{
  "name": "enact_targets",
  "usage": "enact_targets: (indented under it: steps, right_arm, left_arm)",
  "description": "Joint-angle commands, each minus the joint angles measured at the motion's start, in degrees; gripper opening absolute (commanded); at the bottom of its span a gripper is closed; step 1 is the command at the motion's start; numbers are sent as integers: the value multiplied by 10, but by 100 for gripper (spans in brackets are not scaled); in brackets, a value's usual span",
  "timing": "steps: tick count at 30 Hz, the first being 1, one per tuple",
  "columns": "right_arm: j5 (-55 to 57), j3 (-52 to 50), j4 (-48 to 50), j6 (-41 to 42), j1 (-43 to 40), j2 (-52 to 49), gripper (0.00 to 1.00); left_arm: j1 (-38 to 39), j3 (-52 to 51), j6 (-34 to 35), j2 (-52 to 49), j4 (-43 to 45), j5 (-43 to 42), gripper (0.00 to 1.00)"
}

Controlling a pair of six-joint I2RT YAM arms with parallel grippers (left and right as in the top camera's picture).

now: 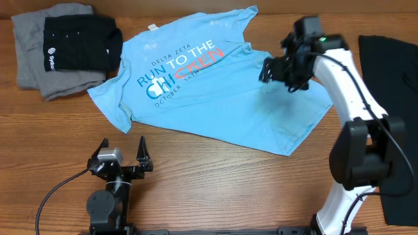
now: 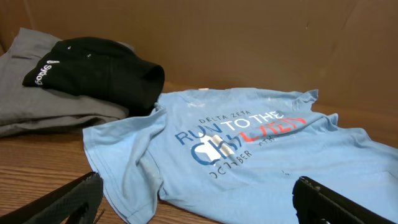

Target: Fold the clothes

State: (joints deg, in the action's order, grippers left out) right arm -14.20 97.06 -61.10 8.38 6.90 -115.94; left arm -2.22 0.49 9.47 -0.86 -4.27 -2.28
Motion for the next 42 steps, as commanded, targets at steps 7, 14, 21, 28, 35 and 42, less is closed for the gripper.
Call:
enact_targets:
  steps: [7,14,21,28,35,42]
  right_arm:
    - [-5,-70,82,-14,20,-45,75]
    - [-4,-74,110,-29,21,-61,72]
    - [-7,-74,149,-47,21,-82,70]
    - [-8,-74,169,-78,21,-82,68]
    - [-9,-74,191,-102,21,-84,64]
    - [-8,-74,188,-102,22,-84,53]
  left_arm:
    - [5,-2,-5,6,0,4,100]
    - [5,-2,-5,6,0,4,100]
    - [5,-2,-5,6,0,4,100]
    - [5,-2,-5,6,0,4,100]
    - [5,-2,-5,6,0,4,100]
    - [5,-2,-5,6,0,4,100]
